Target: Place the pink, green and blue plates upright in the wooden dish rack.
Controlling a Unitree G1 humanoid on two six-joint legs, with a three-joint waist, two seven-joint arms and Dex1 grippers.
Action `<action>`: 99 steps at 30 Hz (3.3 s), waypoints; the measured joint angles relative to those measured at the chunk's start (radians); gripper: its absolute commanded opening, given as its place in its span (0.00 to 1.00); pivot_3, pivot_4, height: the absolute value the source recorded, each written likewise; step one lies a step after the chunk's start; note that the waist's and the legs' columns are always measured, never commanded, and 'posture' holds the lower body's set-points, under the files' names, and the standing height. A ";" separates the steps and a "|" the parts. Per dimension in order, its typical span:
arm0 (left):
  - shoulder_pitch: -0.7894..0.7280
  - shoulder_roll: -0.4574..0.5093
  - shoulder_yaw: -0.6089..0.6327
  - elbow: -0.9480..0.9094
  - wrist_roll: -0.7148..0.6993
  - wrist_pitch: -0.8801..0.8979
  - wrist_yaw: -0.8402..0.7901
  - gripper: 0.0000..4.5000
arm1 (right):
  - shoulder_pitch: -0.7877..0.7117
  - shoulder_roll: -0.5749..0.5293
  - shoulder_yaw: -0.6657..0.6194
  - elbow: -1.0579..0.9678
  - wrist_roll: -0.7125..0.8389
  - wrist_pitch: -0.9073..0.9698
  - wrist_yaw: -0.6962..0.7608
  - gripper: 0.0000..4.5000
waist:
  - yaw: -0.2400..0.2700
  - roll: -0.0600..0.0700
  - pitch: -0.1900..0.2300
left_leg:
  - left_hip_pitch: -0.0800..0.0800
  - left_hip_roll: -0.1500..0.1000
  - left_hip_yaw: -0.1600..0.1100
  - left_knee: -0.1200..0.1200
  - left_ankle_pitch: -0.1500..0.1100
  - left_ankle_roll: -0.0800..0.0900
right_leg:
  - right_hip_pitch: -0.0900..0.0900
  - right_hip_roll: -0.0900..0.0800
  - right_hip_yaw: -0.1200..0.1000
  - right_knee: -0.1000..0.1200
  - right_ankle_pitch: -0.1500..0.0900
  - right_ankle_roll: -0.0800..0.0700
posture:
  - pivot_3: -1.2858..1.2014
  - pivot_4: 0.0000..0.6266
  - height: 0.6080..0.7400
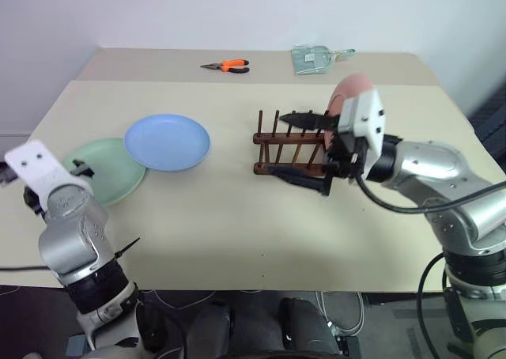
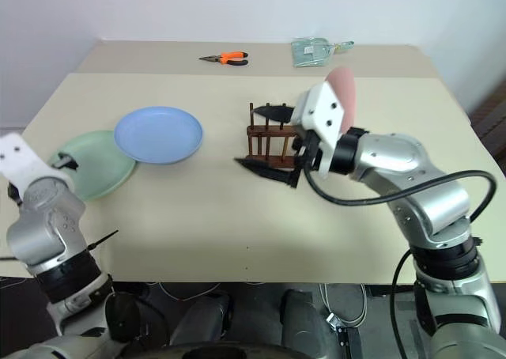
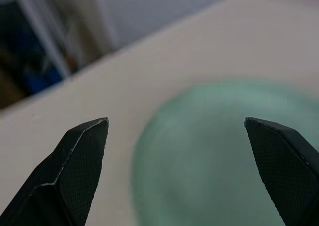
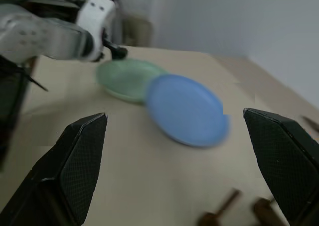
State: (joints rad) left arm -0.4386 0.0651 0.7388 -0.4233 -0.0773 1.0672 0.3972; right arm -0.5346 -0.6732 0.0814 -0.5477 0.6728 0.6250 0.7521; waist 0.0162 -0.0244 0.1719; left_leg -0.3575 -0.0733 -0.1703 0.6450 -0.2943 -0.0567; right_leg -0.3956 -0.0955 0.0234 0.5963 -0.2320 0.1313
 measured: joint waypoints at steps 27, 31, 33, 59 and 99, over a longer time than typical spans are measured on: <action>-0.080 0.133 -0.139 -0.024 -0.021 -0.486 -0.059 0.02 | -0.035 0.129 0.201 0.187 -0.419 -0.263 -0.042 1.00 | 0.002 -0.004 0.001 | 0.000 0.000 0.001 0.000 0.002 -0.004 | -0.001 0.002 0.000 0.000 0.003 -0.004 | 0.52 0.24 1.00; -0.201 0.085 -0.312 -0.056 -0.058 -0.453 -0.112 0.02 | -0.159 0.196 0.266 0.304 -0.583 -0.427 -0.070 1.00 | -0.011 -0.004 0.001 | 0.000 0.001 0.002 -0.001 0.003 -0.004 | -0.002 0.001 0.001 0.000 0.005 -0.004 | 0.52 0.24 1.00; -0.213 0.049 -0.371 -0.050 -0.080 -0.413 -0.121 0.02 | -0.209 0.220 0.275 0.369 -0.659 -0.488 -0.104 1.00 | -0.017 -0.004 0.001 | 0.000 0.001 0.002 -0.004 0.005 -0.008 | -0.004 0.002 0.001 0.001 0.005 -0.005 | 0.52 0.24 1.00; -0.337 -0.105 -0.253 -0.001 -0.355 -0.334 -0.066 0.88 | -0.298 0.296 0.293 0.652 -1.104 -0.768 -0.321 0.00 | -0.031 -0.006 0.002 | 0.000 0.002 0.002 -0.014 0.013 -0.015 | -0.009 0.003 0.002 0.000 0.007 -0.008 | 0.52 0.24 1.00; 0.187 0.225 -0.701 0.149 -0.259 -0.558 -0.755 1.00 | -0.200 0.396 -0.166 0.219 -0.179 0.162 -0.638 0.66 | -0.032 0.006 0.001 | 0.000 0.005 0.002 -0.016 0.010 -0.007 | -0.011 0.006 0.003 0.000 0.010 -0.012 | 0.52 0.24 1.00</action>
State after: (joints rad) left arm -0.2517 0.2899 0.0381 -0.2748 -0.3363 0.5090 -0.3580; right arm -0.7345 -0.2769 -0.0847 -0.3283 0.4942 0.7868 0.1136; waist -0.0158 -0.0181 0.1730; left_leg -0.3571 -0.0686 -0.1685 0.6289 -0.2843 -0.0634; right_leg -0.4069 -0.0900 0.0262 0.5967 -0.2222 0.1190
